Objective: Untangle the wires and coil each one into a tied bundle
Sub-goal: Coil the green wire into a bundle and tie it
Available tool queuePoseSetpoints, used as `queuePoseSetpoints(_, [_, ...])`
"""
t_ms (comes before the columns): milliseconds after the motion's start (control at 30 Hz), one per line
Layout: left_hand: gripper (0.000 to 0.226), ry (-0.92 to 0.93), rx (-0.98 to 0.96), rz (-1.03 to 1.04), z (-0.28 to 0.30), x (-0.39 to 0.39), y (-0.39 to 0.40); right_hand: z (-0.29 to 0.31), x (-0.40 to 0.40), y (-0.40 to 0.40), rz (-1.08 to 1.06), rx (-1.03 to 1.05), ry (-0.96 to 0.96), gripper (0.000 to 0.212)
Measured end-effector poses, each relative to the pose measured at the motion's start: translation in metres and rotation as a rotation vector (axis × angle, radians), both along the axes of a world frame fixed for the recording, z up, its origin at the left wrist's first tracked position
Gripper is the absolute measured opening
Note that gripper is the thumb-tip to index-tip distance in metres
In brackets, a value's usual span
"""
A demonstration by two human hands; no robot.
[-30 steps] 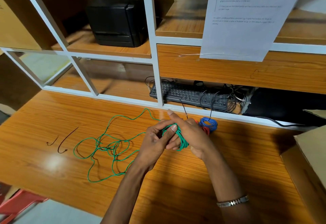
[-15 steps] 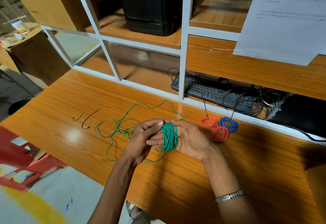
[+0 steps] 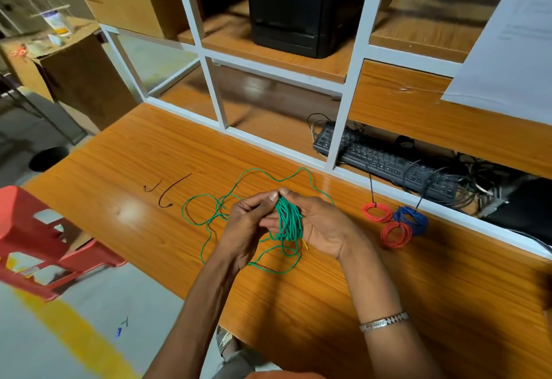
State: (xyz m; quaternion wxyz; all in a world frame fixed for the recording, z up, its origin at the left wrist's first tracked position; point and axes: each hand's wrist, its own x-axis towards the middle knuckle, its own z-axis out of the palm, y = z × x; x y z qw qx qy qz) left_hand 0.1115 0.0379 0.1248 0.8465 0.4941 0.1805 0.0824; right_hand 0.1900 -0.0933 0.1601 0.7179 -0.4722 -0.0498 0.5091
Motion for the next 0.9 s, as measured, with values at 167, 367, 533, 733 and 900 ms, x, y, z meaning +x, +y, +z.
queuePoseSetpoints(167, [0.043, -0.042, 0.013, -0.011, 0.005, 0.015, 0.016, 0.000, 0.002, 0.032, -0.243, -0.145, -0.148, 0.038])
queuePoseSetpoints(367, [0.027, -0.127, 0.259, -0.015, 0.007, 0.030, 0.031, -0.012, -0.001, 0.070, -0.710, -0.291, -0.428, 0.045])
queuePoseSetpoints(533, [0.022, -0.158, 0.459, 0.044, 0.003, 0.027, 0.061, -0.019, 0.018, 0.089, -0.950, -0.226, -0.380, 0.048])
queuePoseSetpoints(733, [0.017, -0.172, 0.648, 0.235, 0.003, 0.029, 0.107, -0.016, 0.009, 0.117, -0.502, -0.196, -0.653, 0.029])
queuePoseSetpoints(900, [0.020, -0.148, 0.759, 0.257, -0.014, 0.023, 0.145, -0.039, 0.005, 0.143, -0.025, -0.525, -1.033, 0.072])
